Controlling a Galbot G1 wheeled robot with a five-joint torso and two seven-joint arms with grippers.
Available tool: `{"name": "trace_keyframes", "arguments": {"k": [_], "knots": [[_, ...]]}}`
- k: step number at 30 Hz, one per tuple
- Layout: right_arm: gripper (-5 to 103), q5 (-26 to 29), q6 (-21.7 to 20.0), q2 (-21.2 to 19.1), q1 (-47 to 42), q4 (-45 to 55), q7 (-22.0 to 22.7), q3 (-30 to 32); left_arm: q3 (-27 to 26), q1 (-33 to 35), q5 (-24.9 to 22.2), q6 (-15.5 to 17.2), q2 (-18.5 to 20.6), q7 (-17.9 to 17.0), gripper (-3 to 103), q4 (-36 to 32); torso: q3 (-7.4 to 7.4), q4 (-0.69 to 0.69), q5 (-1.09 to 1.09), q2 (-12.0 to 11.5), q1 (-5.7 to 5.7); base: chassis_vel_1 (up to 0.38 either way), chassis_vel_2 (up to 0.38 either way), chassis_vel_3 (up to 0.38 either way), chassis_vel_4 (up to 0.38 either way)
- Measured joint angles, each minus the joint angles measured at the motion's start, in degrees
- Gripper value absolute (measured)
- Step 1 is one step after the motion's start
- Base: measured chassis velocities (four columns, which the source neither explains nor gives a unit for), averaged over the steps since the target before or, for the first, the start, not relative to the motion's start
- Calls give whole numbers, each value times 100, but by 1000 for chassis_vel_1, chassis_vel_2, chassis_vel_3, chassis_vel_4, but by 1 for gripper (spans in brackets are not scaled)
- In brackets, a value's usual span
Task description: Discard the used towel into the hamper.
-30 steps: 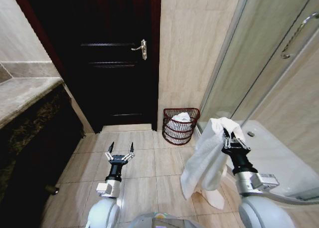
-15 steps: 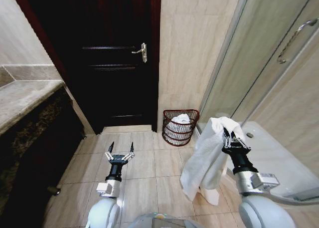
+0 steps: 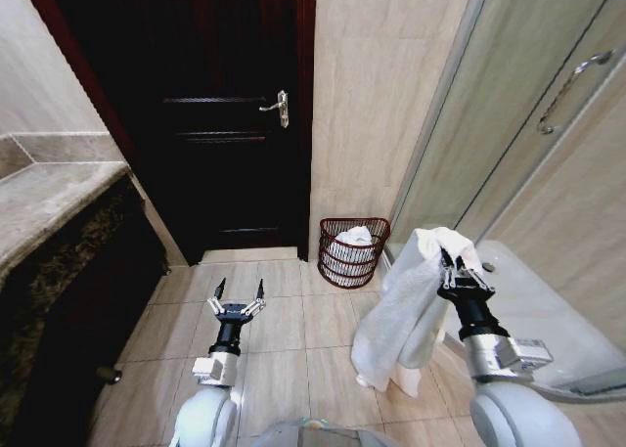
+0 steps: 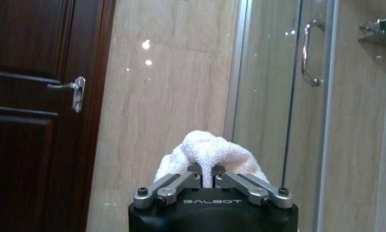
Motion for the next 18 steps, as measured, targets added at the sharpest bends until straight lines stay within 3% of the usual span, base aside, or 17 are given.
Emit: {"name": "trace_keyframes", "arguments": {"k": [18], "knots": [[7, 91, -20, -98, 176, 0, -30, -55, -65, 14, -36, 20, -30, -57, 100, -127, 275, 1, -1, 457, 185, 0, 0, 0, 0]]}}
